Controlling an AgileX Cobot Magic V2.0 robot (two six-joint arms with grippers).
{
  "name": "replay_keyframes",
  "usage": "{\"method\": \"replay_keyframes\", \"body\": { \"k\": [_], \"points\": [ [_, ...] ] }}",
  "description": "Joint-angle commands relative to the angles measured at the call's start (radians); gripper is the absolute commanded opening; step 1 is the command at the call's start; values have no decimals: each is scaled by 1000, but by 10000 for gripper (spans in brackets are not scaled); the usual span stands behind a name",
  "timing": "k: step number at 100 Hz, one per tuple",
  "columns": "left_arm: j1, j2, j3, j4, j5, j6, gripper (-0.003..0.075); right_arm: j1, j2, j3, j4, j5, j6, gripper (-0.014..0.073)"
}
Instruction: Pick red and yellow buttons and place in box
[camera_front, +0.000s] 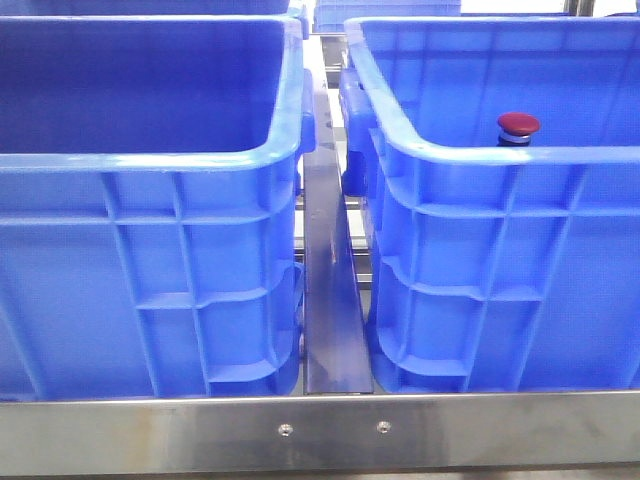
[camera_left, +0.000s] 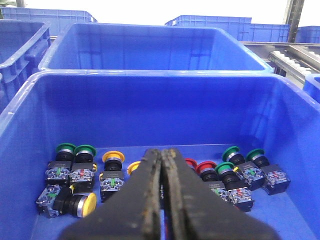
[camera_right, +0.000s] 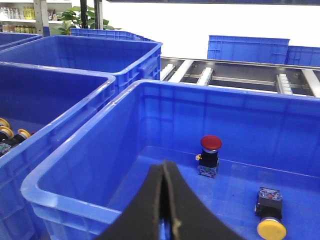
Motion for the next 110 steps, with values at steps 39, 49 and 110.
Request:
{"method": "replay_keyframes", "body": {
  "k": [39, 49, 110],
  "points": [
    [0, 6, -27, -8, -85, -11, -20, 1, 13, -25, 19, -45, -8, -102],
    [0, 6, -27, -8, -85, -11, -20, 1, 13, -25, 19, -45, -8, -102],
    [69, -84, 159, -8, -183, -11, -20, 1, 13, -25, 19, -45, -8, -102]
  ]
}}
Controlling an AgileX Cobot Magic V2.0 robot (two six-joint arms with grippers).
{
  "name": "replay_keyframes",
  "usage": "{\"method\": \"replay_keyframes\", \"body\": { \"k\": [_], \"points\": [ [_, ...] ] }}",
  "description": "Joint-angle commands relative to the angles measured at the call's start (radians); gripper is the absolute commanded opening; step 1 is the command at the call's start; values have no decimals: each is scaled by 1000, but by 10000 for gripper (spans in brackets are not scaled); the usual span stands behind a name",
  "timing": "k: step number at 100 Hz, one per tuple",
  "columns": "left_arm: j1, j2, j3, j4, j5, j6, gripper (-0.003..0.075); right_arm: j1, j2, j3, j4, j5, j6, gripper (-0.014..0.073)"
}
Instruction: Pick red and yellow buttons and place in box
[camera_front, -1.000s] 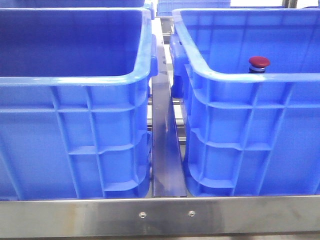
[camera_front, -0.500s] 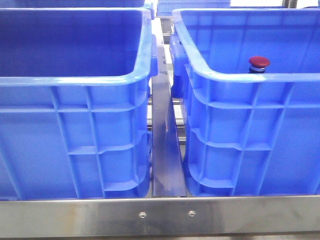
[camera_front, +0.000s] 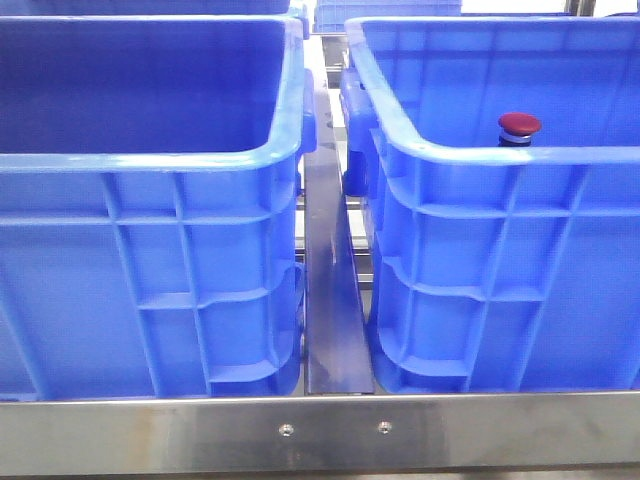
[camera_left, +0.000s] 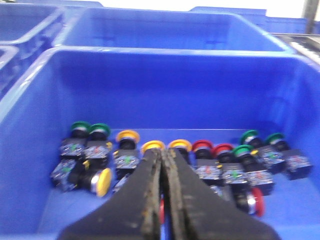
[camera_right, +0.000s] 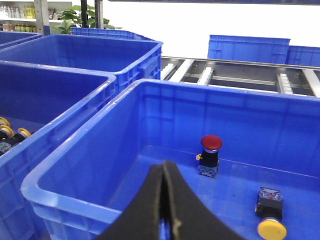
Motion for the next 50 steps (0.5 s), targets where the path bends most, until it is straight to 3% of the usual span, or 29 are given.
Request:
{"method": "replay_keyframes", "body": {
  "k": [1, 27, 39, 50],
  "points": [
    [20, -13, 16, -7, -115, -11, -20, 1, 13, -25, 21, -47, -7, -102],
    [64, -115, 138, -7, -131, -11, -20, 1, 13, -25, 21, -47, -7, -102],
    [88, -189, 211, -7, -210, -11, -20, 1, 13, -25, 21, -47, -7, -102],
    [88, -206, 209, -7, -131, -11, -20, 1, 14, -25, 21, -46, -7, -102]
  ]
}}
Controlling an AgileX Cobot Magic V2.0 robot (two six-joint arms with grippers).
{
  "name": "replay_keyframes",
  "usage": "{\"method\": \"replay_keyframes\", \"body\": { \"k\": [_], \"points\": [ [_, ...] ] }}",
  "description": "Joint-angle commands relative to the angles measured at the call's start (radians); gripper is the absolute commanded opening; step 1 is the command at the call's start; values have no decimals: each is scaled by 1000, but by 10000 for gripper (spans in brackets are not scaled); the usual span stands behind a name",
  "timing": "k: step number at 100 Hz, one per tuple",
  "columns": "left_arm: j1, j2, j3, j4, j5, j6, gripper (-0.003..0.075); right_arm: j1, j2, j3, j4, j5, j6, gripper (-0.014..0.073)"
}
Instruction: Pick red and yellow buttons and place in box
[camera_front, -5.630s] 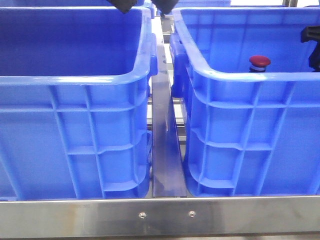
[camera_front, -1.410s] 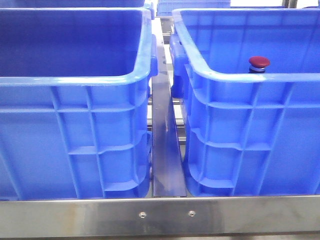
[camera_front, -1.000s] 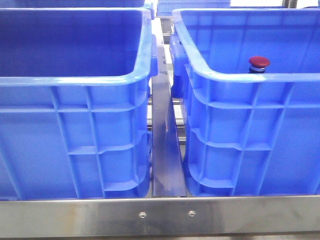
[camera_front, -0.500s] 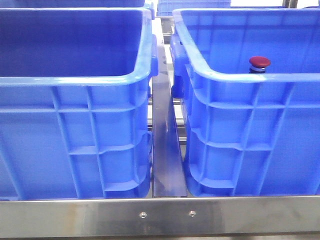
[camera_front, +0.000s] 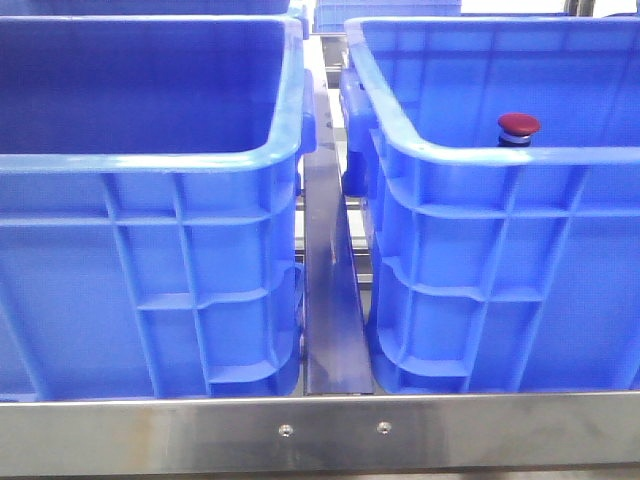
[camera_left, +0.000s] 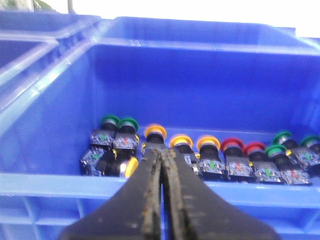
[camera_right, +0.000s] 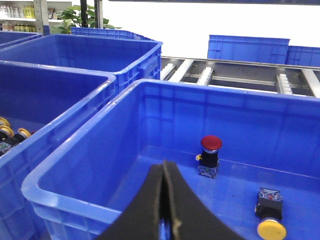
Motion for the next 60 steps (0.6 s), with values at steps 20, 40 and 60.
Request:
{"method": "replay_keyframes", "body": {
  "k": [20, 40, 60],
  "points": [
    [3, -30, 19, -6, -35, -11, -20, 1, 15, -25, 21, -47, -7, -102],
    [3, -30, 19, -6, -33, -11, -20, 1, 15, -25, 21, -47, -7, -102],
    [3, -30, 19, -6, -33, -11, -20, 1, 15, -25, 21, -47, -7, -102]
  ]
}}
